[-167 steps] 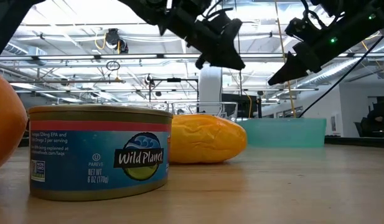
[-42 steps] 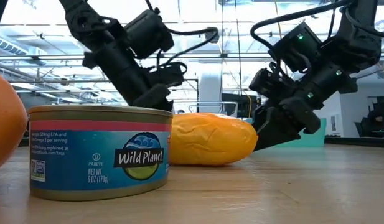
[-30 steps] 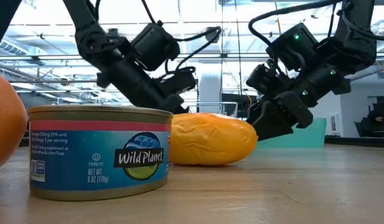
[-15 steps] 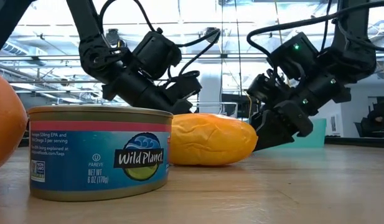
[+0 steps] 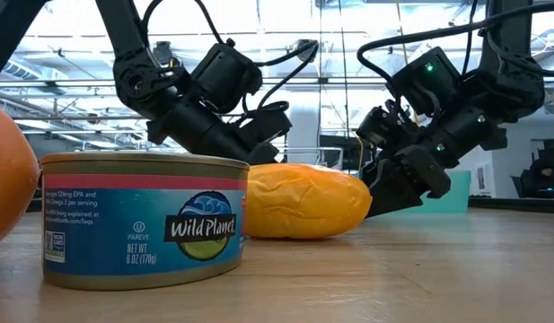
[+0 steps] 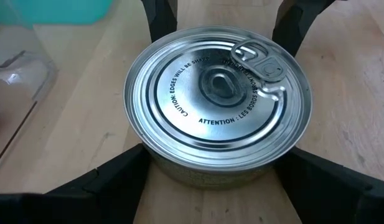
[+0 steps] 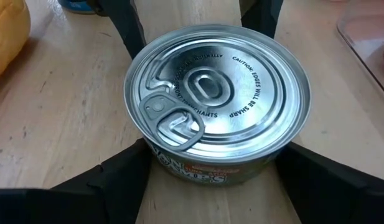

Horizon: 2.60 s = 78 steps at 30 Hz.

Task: Pick & Place Food Item
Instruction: Put the green tuna can into the green bin

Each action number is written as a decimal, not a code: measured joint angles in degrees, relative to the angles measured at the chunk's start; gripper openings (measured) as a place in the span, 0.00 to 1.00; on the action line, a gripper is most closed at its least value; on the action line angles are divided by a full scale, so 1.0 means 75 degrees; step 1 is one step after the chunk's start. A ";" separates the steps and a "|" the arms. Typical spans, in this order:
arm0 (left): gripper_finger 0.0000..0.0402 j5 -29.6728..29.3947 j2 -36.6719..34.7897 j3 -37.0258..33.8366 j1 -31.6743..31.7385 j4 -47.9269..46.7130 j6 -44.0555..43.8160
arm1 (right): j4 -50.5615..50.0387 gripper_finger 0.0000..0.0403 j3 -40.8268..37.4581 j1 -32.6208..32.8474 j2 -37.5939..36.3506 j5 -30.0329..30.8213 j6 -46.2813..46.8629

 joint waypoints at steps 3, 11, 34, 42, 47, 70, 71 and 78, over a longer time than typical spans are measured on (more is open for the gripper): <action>0.85 -0.0009 -0.0075 0.0000 -0.0042 -0.0085 -0.0018 | 0.0041 0.77 0.0000 0.0003 0.0000 -0.0001 0.0033; 0.85 -0.0029 -0.0112 0.0082 -0.0204 -0.0194 -0.0056 | -0.0378 0.76 0.0000 0.0085 -0.0387 -0.0206 0.0045; 0.72 0.0803 -0.0531 0.1754 -0.0298 -0.0165 0.0122 | -0.1025 0.75 0.0077 0.0477 -0.1816 0.0227 -0.0423; 0.66 0.0639 -0.0509 0.1734 -0.0320 -0.0183 0.0067 | -0.0995 0.69 0.0082 0.0542 -0.1801 0.0193 -0.0387; 0.62 0.0523 -0.0512 0.1728 -0.0306 -0.0127 0.0128 | -0.0765 0.66 0.0079 0.0547 -0.1801 0.0221 -0.0292; 0.40 0.0301 -0.0512 0.1699 -0.0199 0.0234 0.0052 | -0.0186 0.63 0.0050 0.0548 -0.1990 0.0002 0.0094; 0.39 0.0289 -0.0515 0.1699 -0.0199 0.0237 0.0042 | -0.0155 0.63 0.0050 0.0548 -0.1990 0.0003 0.0110; 0.34 0.0146 -0.0685 0.1725 -0.0134 0.0275 0.0058 | -0.0030 0.63 0.0047 0.0548 -0.2198 0.0172 0.0086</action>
